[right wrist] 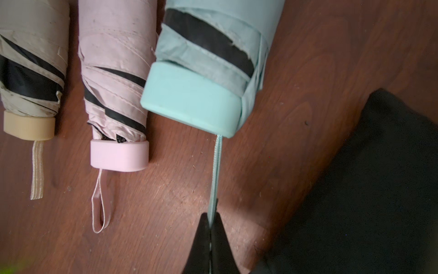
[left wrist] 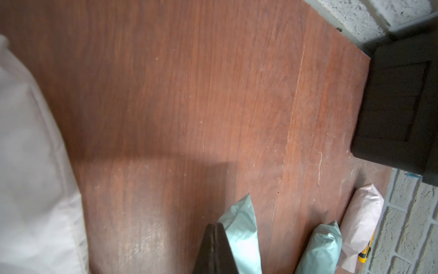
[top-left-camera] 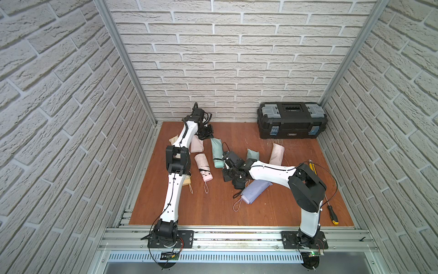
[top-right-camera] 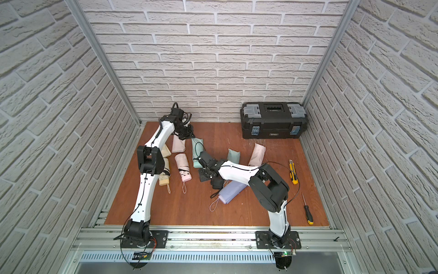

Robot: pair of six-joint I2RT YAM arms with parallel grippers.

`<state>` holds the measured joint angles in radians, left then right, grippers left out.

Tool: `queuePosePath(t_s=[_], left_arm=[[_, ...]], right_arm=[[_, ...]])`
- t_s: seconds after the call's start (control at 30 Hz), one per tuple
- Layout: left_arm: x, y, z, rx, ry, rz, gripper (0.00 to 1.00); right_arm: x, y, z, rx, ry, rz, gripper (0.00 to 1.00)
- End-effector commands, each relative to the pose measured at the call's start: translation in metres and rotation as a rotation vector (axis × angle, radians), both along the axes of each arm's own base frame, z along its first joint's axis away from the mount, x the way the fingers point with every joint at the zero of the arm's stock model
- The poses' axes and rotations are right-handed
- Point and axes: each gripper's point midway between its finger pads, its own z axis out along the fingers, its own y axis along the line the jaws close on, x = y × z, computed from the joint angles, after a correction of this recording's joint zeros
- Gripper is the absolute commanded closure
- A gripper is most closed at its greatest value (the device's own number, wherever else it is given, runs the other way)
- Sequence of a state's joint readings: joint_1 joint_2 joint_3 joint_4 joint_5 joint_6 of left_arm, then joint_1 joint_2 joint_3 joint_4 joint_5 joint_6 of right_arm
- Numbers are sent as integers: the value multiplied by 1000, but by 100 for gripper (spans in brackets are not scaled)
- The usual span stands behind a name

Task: Take umbrellas out of sleeves
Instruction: Take out the umbrella from the umbrella sleeve.

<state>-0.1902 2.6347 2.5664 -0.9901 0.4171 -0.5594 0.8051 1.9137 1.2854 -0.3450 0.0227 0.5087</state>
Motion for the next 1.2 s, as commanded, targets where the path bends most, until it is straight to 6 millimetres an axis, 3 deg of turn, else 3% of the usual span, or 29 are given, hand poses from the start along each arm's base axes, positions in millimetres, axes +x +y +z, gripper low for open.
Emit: queuePosePath(t_s=[0.0,0.43,0.73,1.03,1.17], left_arm=[[51,32,28,34,-221,74,100],[53,36,25,31,-218,87,100],[57,29,27,-21,-230,80,100],[79,16,38,-120,-299,94,100],[83,13,36,-142,-305,98,100]], right_arm=[[-49,-12,-8,-33,147,67,97],[-69,-26,-24,-34,180,55,97],[-64,-24,-20,-44,166,50,96],[-55,-21,-5,-52,126,48,80],[-49,-19,8,-45,97,47,67]])
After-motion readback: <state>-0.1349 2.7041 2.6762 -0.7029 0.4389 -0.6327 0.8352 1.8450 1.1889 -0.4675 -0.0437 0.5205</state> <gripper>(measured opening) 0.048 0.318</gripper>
